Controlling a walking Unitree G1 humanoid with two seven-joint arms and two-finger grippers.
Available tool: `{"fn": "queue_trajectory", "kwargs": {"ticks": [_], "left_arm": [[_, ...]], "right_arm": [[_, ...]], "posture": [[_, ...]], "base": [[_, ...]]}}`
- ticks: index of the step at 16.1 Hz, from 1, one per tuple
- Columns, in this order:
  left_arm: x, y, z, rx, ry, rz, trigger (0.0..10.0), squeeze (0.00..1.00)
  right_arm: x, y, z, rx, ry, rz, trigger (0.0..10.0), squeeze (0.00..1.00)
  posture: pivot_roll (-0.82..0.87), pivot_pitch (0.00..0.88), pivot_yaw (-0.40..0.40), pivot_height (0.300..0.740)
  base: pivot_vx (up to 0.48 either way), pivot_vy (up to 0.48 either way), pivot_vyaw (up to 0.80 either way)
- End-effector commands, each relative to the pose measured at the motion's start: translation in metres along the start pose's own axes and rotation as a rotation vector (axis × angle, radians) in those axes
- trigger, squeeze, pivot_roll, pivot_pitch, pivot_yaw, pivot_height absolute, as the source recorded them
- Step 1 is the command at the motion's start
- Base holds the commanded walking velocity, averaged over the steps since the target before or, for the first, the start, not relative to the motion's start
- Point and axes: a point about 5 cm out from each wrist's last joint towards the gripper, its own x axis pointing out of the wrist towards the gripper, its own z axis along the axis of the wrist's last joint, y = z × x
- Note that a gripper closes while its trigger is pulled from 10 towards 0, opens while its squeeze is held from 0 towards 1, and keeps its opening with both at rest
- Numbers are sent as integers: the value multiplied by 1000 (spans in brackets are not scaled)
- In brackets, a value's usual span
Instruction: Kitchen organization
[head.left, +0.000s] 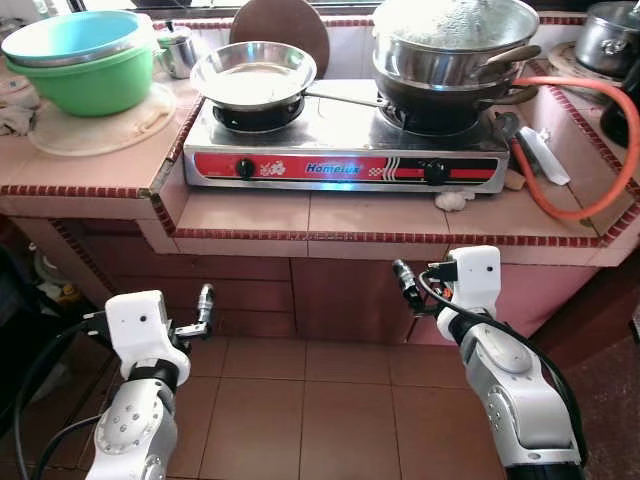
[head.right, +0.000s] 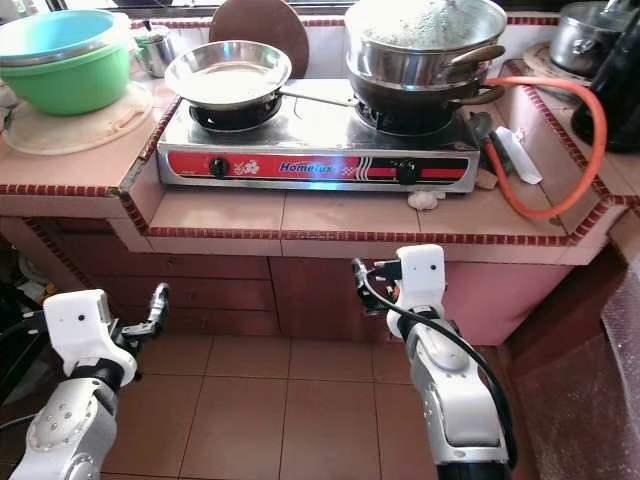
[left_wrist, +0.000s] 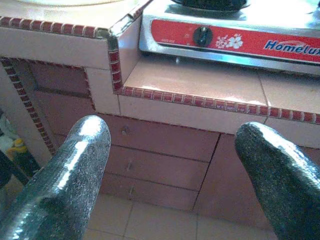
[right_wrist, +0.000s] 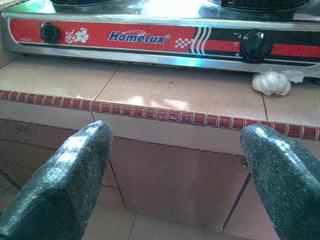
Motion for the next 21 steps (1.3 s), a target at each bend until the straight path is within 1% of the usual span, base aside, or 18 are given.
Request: {"fn": "queue_trajectory", "kwargs": {"ticks": [1, 3, 5, 6, 7, 8, 10, 11, 13, 14, 15, 17, 18, 19, 21], "left_arm": [[2, -1, 1, 15, 0, -5, 10000, 0], [3, -4, 1, 24, -5, -23, 10000, 0], [2, -4, -5, 59, 10, -40, 10000, 0], [2, -5, -5, 58, 11, -50, 10000, 0], [3, -10, -6, 56, 13, -91, 10000, 0], [3, -15, -7, 1, 21, -122, 10000, 0], [3, -18, -8, 10, 27, -132, 10000, 0], [4, -19, -9, 31, 28, -137, 10000, 0], [8, -22, -9, 44, 31, -161, 10000, 0], [9, -23, -9, 51, 27, -178, 10000, 0], [12, -25, -8, 69, 9, -226, 10000, 0], [14, -24, -9, 98, 13, -226, 10000, 0], [18, -22, -9, 106, 14, -222, 10000, 0], [21, -23, -9, 108, 16, -231, 10000, 0], [26, -34, -7, 121, 12, -293, 10000, 0]], "right_arm": [[1, -2, 2, 9, 7, -12, 10000, 0], [2, -3, 2, 11, 9, -25, 10000, 0], [3, -7, 3, -16, -16, -79, 10000, 0], [3, -8, 2, -5, -18, -93, 10000, 0], [4, -9, 3, 15, -17, -100, 10000, 0], [4, -10, 4, 22, -30, -112, 10000, 0], [3, -9, 5, 16, -35, -114, 10000, 0], [3, -8, 5, 21, -26, -107, 10000, 0], [3, -6, 5, 45, -12, -64, 10000, 0], [3, -5, 6, 48, -22, -60, 10000, 0], [3, -4, 9, 40, -44, -51, 10000, 0], [2, -4, 9, 51, -65, -38, 10000, 0], [-1, -5, 8, 37, -63, -51, 10000, 0], [-4, -6, 7, 43, -69, -56, 10000, 0], [-11, -12, 5, 43, -76, -83, 10000, 0]], "posture": [[-91, 67, 23, 740], [-91, 68, 23, 740], [-93, 71, 22, 740], [-94, 74, 22, 740], [-95, 74, 22, 740], [-101, 75, 22, 740], [-101, 75, 22, 740], [-107, 73, 22, 740], [-112, 73, 20, 740], [-112, 73, 20, 740], [-116, 71, 22, 740], [-127, 67, 34, 740], [-142, 67, 47, 740], [-161, 66, 64, 740], [-186, 67, 86, 740]], "base": [[0, 0, -744], [0, 0, -731], [0, 0, -725], [0, 0, -725], [0, 0, -725], [0, 0, -725], [0, 0, -725], [0, 0, -731], [0, 0, -728], [0, 0, -725], [0, 0, -731], [0, 0, -206], [0, 0, 0], [0, 0, 0], [0, 0, 0]]}}
